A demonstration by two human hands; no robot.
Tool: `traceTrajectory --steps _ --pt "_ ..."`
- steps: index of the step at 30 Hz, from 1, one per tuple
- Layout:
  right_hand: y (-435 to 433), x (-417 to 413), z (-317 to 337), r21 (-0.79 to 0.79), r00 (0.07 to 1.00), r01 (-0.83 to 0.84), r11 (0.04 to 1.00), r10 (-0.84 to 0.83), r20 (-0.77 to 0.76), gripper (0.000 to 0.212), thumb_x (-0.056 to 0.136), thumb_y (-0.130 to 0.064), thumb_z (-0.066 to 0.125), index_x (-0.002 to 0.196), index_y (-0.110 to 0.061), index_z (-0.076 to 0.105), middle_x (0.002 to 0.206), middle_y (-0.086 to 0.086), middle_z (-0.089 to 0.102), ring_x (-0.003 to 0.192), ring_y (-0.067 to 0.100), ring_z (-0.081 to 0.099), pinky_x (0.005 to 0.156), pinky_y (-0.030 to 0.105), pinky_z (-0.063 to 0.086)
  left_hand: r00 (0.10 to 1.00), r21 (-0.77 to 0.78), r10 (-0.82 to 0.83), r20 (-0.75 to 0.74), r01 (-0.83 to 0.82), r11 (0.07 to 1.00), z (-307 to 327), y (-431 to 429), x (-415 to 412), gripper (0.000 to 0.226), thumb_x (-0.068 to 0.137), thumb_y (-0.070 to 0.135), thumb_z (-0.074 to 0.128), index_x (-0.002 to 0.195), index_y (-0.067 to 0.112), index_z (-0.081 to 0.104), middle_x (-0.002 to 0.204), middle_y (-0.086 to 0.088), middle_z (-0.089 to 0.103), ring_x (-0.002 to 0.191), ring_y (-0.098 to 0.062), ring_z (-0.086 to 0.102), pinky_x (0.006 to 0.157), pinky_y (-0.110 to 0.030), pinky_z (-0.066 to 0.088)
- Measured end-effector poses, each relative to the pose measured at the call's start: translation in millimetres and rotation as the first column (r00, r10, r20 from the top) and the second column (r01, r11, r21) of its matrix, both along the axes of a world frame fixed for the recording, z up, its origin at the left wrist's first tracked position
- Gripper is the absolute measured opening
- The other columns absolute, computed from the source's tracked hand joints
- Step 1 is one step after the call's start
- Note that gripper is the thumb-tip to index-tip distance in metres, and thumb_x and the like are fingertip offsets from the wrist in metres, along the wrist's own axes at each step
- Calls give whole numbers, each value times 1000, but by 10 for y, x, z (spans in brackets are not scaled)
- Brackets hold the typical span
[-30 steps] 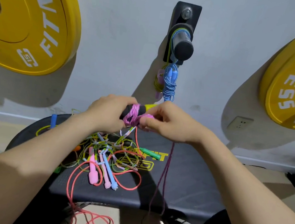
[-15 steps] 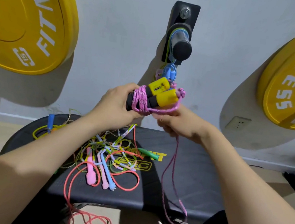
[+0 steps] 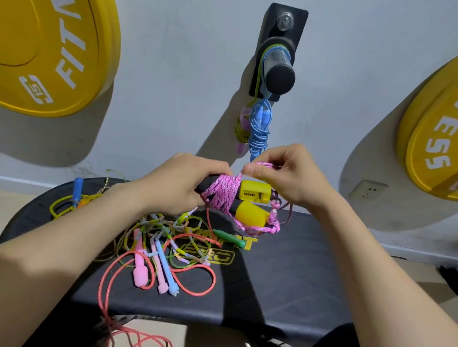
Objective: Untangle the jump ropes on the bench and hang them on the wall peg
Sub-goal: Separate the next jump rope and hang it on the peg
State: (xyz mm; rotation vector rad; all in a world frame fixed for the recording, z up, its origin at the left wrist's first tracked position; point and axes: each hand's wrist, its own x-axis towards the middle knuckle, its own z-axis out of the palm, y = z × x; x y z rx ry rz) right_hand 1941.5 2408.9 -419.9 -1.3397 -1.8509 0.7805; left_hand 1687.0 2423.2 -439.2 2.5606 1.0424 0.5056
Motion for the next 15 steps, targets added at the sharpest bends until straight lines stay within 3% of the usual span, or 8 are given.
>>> traceTrajectory --steps 3,5,7,10,13,15 --pt "27 97 -21 -48 995 5 999 -9 -101 5 91 -11 81 90 -6 83 74 10 75 68 13 60 61 27 53 970 -124 41 238 -12 992 27 7 7 48 76 14 83 116 33 68 101 11 74 97 -20 70 86 -43 56" --pt "9 121 -44 -139 994 20 990 -35 -107 22 94 -13 78 74 -21 81 61 -2 62 59 14 45 51 23 40 932 -129 132 338 -93 987 21 31 25 50 76 13 86 116 34 66 100 12 73 95 -18 70 84 -42 57" --pt "-21 66 -44 -237 994 27 971 -51 -97 31 93 -20 69 63 -28 71 57 -6 48 58 14 32 52 27 28 903 -85 275 330 -262 961 -33 44 55 47 78 20 86 113 38 60 95 12 70 91 -23 67 75 -40 53" --pt "-94 -155 -56 -358 991 -67 931 20 -133 32 109 -24 54 88 -28 78 59 -8 46 54 10 35 49 24 29 846 -74 460 270 -458 886 -137 33 129 44 86 31 81 117 32 50 95 3 64 92 -34 59 71 -40 43" --pt "-192 -356 -24 -338 993 -64 939 94 75 40 113 -35 45 102 -14 78 55 -9 44 49 10 34 46 25 32 800 -33 563 207 -569 821 -165 13 175 42 92 34 73 118 20 43 99 -12 67 94 -44 61 72 -45 46" --pt "-255 -429 8 -177 943 -112 978 161 291 46 111 -36 50 95 -1 74 58 -2 42 52 11 34 52 31 33 802 95 586 114 -596 797 -171 -3 163 38 91 26 68 117 19 41 97 -17 67 90 -48 63 67 -43 43"
